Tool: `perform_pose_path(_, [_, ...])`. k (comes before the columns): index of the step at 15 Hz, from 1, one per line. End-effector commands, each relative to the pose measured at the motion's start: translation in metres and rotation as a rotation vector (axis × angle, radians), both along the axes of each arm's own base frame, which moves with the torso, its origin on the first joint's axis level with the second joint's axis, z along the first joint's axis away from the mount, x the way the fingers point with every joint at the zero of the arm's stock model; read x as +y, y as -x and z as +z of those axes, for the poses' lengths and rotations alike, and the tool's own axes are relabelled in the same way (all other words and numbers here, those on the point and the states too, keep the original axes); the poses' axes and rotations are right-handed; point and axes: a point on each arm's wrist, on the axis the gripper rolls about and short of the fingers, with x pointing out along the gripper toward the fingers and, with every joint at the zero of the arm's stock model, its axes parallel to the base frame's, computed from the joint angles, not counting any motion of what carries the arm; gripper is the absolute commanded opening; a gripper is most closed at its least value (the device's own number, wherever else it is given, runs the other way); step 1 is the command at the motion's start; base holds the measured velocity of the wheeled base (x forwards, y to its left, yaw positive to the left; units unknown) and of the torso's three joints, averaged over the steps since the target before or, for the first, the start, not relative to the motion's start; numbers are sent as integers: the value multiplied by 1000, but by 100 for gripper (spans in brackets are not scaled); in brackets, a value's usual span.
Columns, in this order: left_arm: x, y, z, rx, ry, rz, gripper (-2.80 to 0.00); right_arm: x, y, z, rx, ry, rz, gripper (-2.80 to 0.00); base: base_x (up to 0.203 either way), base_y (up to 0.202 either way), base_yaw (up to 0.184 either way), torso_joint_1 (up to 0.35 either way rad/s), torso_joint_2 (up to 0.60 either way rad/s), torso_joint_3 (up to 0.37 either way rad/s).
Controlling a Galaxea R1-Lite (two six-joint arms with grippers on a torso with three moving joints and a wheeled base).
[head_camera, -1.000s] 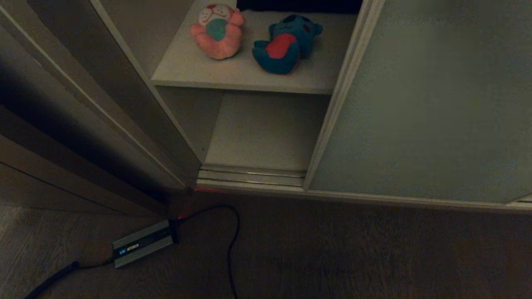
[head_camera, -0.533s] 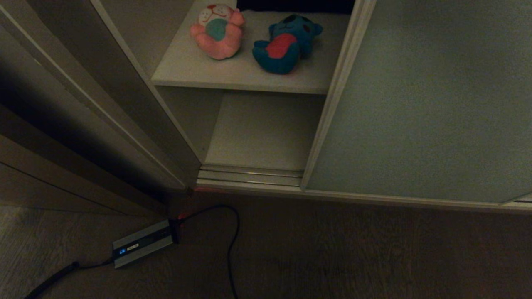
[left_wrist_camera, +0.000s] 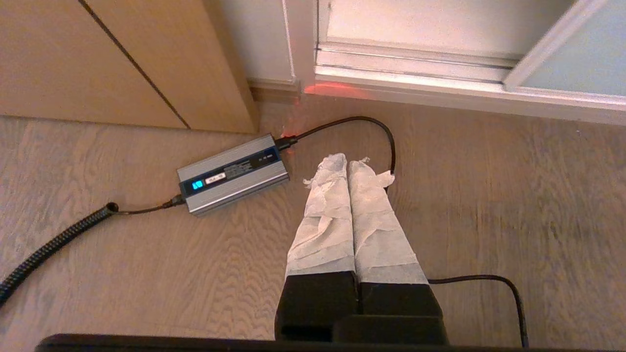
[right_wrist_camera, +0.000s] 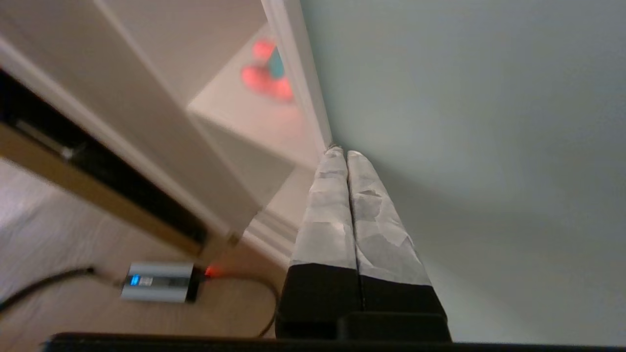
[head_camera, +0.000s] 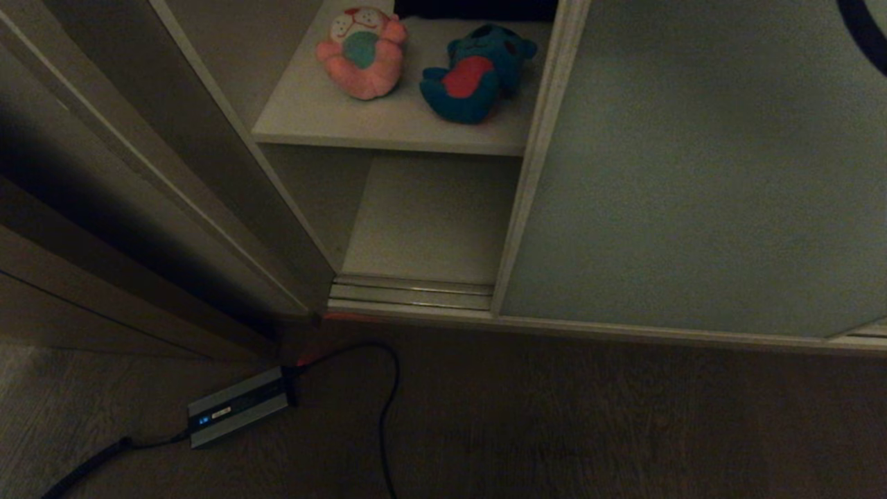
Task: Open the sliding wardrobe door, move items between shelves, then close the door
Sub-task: Close the door
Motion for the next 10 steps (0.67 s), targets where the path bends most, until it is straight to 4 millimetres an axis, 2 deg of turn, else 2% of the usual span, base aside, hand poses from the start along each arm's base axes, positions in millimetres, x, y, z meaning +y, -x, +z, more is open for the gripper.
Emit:
perform_pose_path(1, [0, 0, 0, 1, 2, -1, -280, 15, 2, -5, 12, 27, 45, -280, 0, 0, 0, 0, 0, 0])
perform_pose_path(3, [0, 0, 0, 1, 0, -1, -280, 17, 17, -2, 5, 25, 94, -280, 0, 0, 0, 0, 0, 0])
perform_pose_path(5, [0, 0, 0, 1, 0, 1, -280, 0, 30, 7, -6, 3, 96, -280, 0, 0, 0, 0, 0, 0])
perform_pose_path(8, [0, 0, 0, 1, 0, 0, -280, -44, 57, 20, -13, -7, 72, -280, 0, 0, 0, 0, 0, 0])
perform_pose_path(10, [0, 0, 0, 1, 1, 0, -280, -84, 68, 26, -30, -29, -44, -280, 0, 0, 0, 0, 0, 0])
